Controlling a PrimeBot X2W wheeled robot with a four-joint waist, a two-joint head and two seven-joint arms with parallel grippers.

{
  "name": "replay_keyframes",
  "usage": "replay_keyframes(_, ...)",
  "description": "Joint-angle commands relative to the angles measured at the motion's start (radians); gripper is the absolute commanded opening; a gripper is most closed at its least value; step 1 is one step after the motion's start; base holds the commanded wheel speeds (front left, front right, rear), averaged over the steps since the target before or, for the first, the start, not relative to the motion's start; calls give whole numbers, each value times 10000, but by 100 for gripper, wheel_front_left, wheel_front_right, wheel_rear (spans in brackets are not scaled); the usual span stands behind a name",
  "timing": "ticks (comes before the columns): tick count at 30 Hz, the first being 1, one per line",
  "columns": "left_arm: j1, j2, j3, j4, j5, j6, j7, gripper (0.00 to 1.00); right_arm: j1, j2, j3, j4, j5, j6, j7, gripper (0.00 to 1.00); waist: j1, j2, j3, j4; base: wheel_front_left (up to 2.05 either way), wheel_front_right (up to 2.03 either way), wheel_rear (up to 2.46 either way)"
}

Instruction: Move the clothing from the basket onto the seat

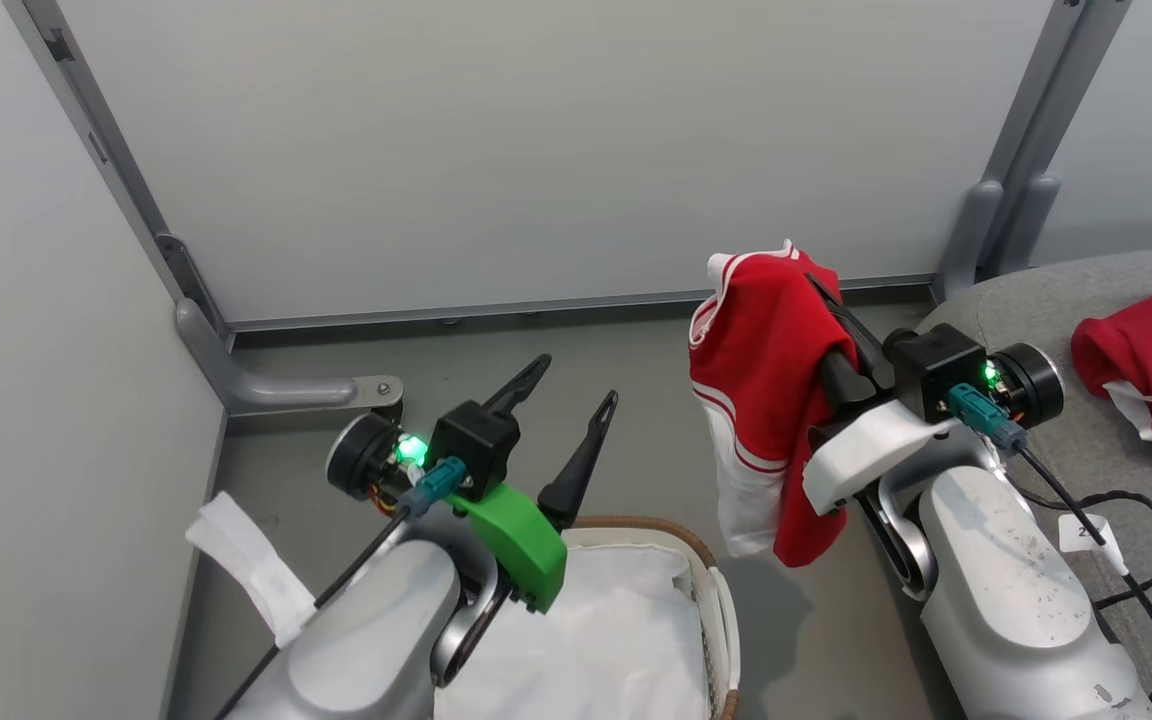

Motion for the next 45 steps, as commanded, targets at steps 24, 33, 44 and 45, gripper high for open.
replay_keyframes(24,2829,-664,1812,-1033,1559,-469,-22,100,-184,-36,-727,92,-649,-14,-49,0,0,0,282,-443,0,0,0)
replay_keyframes(33,3112,-817,2176,-1268,1868,-548,-22,100,-499,-36,-1039,-14,-1152,-14,-49,0,0,0,473,-2186,0,0,0)
replay_keyframes(44,2825,-892,2385,-1578,2193,-616,-23,100,-964,-27,-1493,-51,-1782,-14,-51,0,0,0,1111,-4155,0,0,0)
replay_keyframes(45,2791,-893,2369,-1575,2231,-621,-23,100,-993,-25,-1568,-68,-1820,-14,-49,0,0,0,1168,-4263,0,0,0)
